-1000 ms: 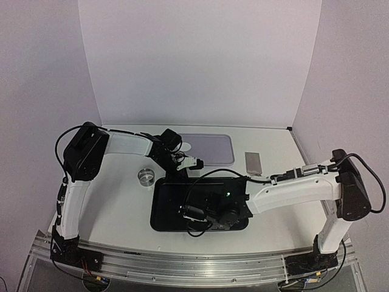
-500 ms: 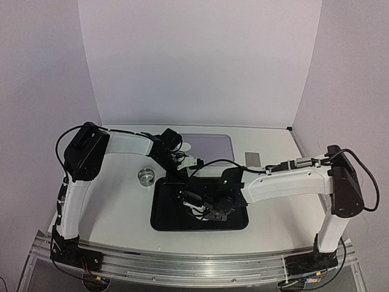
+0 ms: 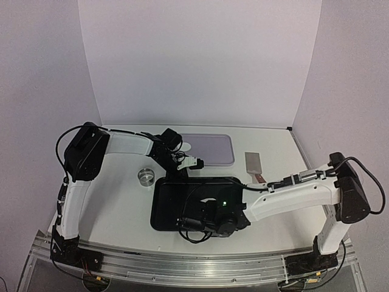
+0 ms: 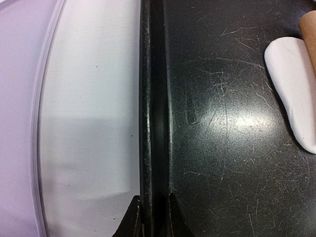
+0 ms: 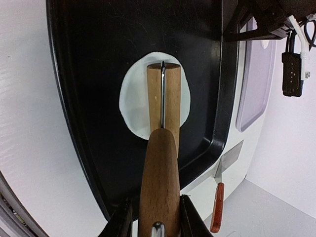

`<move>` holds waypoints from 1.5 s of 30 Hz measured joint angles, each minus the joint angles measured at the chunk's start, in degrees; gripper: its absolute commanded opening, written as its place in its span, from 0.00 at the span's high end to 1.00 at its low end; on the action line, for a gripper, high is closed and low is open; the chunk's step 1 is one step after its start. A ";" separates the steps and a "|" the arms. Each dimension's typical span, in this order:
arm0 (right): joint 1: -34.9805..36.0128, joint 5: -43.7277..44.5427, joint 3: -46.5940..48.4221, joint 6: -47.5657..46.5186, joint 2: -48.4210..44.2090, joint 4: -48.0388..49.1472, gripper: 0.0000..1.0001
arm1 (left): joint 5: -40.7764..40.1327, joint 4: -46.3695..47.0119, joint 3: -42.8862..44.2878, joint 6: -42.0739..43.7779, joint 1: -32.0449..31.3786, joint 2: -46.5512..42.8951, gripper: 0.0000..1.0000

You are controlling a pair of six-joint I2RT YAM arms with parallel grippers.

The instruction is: Roll out the dumpling wrappers from the dough

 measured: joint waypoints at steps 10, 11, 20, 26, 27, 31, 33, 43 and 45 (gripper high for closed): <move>-8.15 -1.58 4.21 -4.55 3.26 3.70 1.00 | -0.03 -0.06 0.09 0.01 -0.01 0.02 1.00; -7.70 -1.15 3.80 -4.22 3.26 3.91 1.00 | -0.04 -0.06 0.09 0.02 -0.02 0.02 1.00; 4.33 0.65 -0.95 4.46 -0.05 -1.39 1.00 | -0.02 -0.06 0.09 0.02 -0.02 0.02 1.00; 7.19 -1.44 -0.99 7.35 -0.55 -4.21 1.00 | -0.02 -0.06 0.09 0.02 -0.02 0.02 1.00; 7.23 -1.45 -0.98 7.46 -0.55 -4.39 1.00 | -0.02 -0.06 0.09 0.02 -0.02 0.02 1.00; 7.23 -1.48 -0.86 8.31 -0.87 -5.93 1.00 | -0.02 -0.06 0.09 0.02 -0.02 0.02 1.00; 7.08 -2.31 -0.76 8.83 -1.57 -7.45 1.00 | -0.02 -0.06 0.09 0.02 -0.02 0.02 1.00; -4.38 1.14 16.39 4.83 -9.30 -12.31 1.00 | -0.14 -0.24 0.46 0.12 -0.30 0.16 1.00; -8.24 3.26 18.55 2.61 -12.85 -11.80 1.00 | -0.19 -0.28 0.75 0.43 -0.40 0.33 1.00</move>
